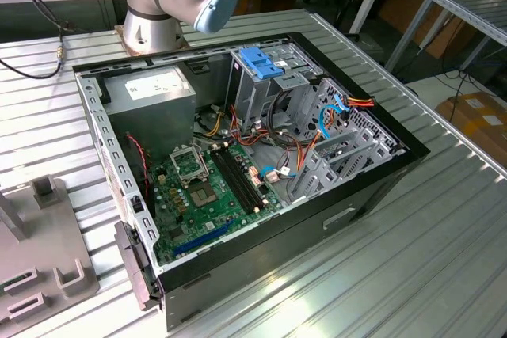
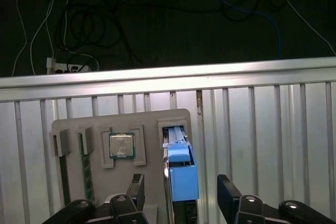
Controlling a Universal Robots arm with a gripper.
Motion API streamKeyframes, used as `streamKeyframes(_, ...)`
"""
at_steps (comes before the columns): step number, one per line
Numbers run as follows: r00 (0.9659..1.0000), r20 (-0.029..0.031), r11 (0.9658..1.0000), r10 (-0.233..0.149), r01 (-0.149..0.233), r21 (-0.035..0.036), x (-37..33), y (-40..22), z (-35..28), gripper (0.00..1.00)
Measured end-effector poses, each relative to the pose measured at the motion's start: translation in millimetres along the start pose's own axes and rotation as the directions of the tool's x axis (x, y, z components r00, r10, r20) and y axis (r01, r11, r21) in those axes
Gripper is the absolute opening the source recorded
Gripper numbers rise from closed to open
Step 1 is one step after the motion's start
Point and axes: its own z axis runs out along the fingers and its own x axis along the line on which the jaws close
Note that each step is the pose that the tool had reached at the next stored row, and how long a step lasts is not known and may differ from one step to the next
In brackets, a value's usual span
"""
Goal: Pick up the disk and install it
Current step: 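Pick up the disk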
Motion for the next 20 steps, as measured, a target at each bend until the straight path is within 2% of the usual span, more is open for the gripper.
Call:
streamKeyframes(4,1.0,0.0007,1.0,-0.002,0.002,0.0064,0.0,1.6,4.7,0.66)
streamKeyframes(10,1.0,0.0005,1.0,-0.002,0.002,0.0062,0.0,1.7,4.8,0.66)
streamKeyframes(12,1.0,0.0004,1.0,-0.002,0.002,0.0022,-0.1,1.7,5.1,0.66)
streamKeyframes(16,1.0,0.0001,1.0,-0.002,0.002,0.001,0.0,1.7,4.9,0.66)
streamKeyframes(20,1.0,0.0003,1.0,-0.003,0.003,0.0016,0.0,1.8,8.8,0.66)
